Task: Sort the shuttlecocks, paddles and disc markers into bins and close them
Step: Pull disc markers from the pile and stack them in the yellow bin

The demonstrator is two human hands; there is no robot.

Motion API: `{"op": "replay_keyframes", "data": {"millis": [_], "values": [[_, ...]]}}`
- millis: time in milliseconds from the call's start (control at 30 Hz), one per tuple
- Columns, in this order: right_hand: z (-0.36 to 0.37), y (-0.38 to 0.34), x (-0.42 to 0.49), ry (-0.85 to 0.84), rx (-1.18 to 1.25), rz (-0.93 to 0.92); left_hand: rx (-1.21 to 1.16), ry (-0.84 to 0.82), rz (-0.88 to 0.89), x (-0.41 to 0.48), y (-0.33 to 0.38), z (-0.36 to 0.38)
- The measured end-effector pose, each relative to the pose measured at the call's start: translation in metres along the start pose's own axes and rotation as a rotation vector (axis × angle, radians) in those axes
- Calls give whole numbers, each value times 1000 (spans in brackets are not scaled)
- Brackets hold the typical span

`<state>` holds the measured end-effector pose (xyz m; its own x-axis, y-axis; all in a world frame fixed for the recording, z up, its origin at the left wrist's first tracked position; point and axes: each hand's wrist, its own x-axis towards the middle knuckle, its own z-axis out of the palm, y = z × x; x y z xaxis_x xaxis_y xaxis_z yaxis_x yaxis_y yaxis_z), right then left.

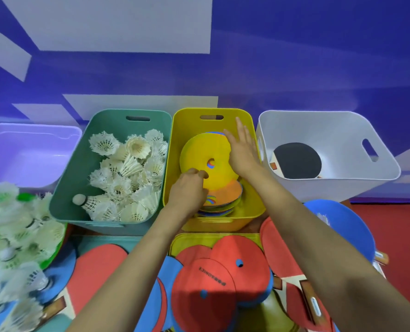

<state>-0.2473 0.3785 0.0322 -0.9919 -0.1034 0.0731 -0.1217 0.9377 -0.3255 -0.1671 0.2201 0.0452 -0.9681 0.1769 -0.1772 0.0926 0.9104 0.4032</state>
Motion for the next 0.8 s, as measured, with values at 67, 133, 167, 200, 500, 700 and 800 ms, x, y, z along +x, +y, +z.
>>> {"op": "replay_keyframes", "data": {"millis": [67,133,167,200,500,700,800], "values": [[-8,6,-15,59,73,-22,-21,35,24,-2,17,0],[-21,16,-35,126,155,-54,-63,78,54,-7,39,4],[-27,22,-48,168,190,-70,-96,107,85,-9,52,7],[-33,31,-60,212,214,-72,-138,141,129,-12,65,11],[-51,168,-179,293,240,293,-390,84,421,-34,175,104],[-36,214,-215,-209,287,372,-357,-215,226,-33,201,174],[-19,216,-217,-294,314,337,-366,-239,188,-31,209,191]]}}
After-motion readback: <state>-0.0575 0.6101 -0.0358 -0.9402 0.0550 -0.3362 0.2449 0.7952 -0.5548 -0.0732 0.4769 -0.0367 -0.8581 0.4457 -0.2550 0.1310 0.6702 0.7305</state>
